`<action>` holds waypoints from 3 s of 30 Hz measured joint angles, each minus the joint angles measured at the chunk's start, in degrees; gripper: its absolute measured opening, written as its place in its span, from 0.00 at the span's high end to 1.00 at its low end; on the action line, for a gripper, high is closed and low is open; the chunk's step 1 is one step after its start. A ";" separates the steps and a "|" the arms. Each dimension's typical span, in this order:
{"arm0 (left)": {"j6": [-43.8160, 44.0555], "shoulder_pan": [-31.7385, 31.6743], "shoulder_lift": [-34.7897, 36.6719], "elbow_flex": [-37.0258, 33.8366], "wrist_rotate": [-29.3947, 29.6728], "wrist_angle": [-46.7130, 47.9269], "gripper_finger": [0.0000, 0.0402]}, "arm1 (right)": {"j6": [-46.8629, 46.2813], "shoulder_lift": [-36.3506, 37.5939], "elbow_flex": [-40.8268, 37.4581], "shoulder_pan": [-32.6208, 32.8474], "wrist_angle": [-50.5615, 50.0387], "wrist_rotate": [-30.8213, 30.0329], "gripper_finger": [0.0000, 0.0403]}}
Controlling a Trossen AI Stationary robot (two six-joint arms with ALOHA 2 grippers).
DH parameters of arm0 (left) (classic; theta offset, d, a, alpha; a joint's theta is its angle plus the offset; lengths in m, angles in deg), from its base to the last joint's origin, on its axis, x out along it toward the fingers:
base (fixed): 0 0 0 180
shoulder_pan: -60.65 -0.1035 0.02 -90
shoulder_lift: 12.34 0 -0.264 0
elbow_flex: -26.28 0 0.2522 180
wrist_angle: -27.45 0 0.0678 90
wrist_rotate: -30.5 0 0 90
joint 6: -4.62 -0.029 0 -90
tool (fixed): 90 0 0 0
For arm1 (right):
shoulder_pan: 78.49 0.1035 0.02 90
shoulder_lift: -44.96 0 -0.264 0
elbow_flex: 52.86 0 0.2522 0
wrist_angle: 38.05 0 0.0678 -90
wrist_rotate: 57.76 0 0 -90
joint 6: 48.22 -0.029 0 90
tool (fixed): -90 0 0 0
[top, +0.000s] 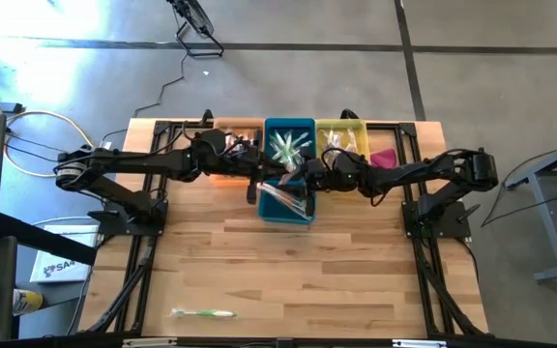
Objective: Pick & Place Toothbrushes
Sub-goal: Put the orange toothbrush into the bottom blue bin
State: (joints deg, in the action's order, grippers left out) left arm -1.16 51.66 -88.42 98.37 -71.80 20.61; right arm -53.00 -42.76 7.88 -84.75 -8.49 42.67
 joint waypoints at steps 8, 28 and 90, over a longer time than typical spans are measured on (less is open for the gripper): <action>-0.07 0.00 0.00 0.00 -0.07 0.20 0.98 | 0.20 0.06 0.00 -0.01 -1.84 -0.03 0.95; 2.80 0.00 0.09 0.00 3.04 1.42 0.65 | 0.48 0.06 0.00 0.00 -2.38 0.02 0.95; 6.17 -1.88 35.85 -32.52 1.46 2.73 0.54 | -14.73 -7.96 0.00 0.66 -33.63 -13.30 0.95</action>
State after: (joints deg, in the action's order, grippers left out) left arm 5.01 49.78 -52.57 65.84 -70.33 23.34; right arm -67.73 -50.72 7.88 -84.09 -42.11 29.37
